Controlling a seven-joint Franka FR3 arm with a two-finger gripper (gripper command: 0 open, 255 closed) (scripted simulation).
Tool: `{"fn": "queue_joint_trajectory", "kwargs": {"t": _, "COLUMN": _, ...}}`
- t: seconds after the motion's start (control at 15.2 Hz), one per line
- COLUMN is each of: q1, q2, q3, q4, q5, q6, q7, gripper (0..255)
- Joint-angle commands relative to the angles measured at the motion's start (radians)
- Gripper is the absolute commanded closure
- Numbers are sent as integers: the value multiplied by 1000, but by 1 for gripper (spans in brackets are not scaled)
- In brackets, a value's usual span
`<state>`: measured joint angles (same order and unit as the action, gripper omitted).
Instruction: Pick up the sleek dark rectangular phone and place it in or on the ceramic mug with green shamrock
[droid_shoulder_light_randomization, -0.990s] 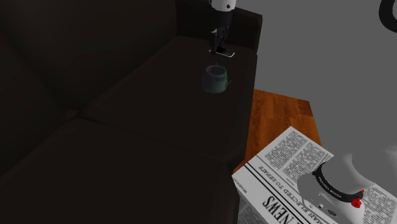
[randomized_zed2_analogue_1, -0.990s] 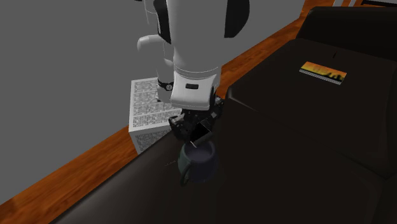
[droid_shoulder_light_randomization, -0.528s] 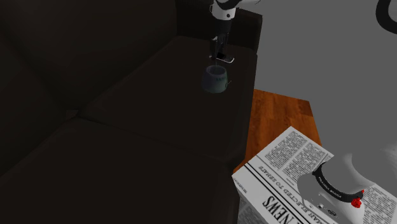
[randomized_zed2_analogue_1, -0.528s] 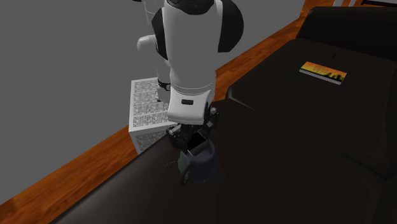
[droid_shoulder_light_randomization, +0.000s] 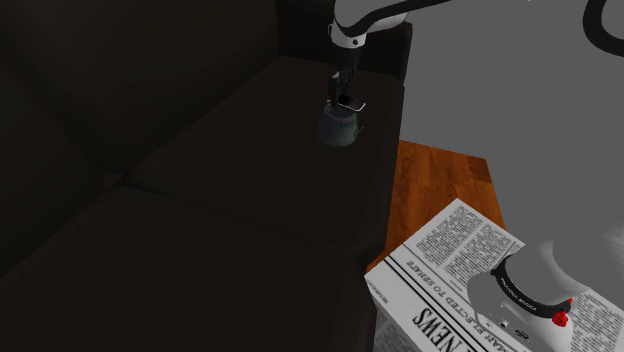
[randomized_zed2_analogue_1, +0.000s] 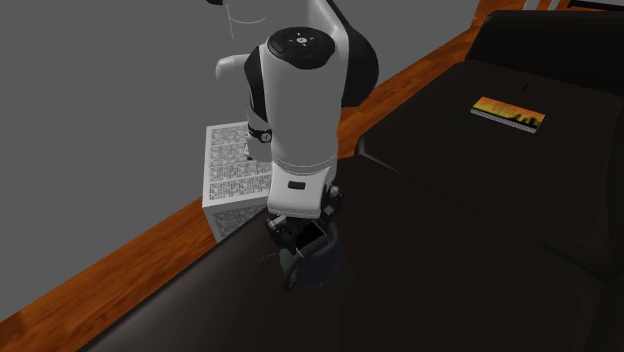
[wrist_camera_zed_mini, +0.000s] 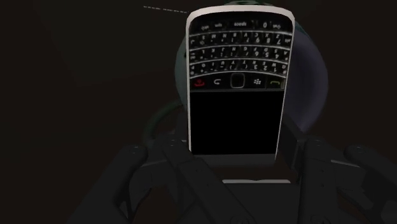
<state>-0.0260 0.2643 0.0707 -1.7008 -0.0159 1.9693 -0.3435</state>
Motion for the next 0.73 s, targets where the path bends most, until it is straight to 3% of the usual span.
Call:
{"fn": "queue_joint_trajectory", "kwargs": {"t": 0.0, "q1": 0, "q2": 1, "q3": 0, "q4": -4, "q5": 0, "q6": 6, "q7": 0, "gripper": 255}}
{"fn": "queue_joint_trajectory", "kwargs": {"t": 0.33, "q1": 0, "q2": 1, "q3": 0, "q4": -4, "q5": 0, "q6": 6, "q7": 0, "gripper": 255}}
{"fn": "queue_joint_trajectory", "kwargs": {"t": 0.4, "q1": 0, "q2": 1, "q3": 0, "q4": -4, "q5": 0, "q6": 6, "q7": 0, "gripper": 0}}
{"fn": "queue_joint_trajectory", "kwargs": {"t": 0.66, "q1": 0, "q2": 1, "q3": 0, "q4": -4, "q5": 0, "q6": 6, "q7": 0, "gripper": 0}}
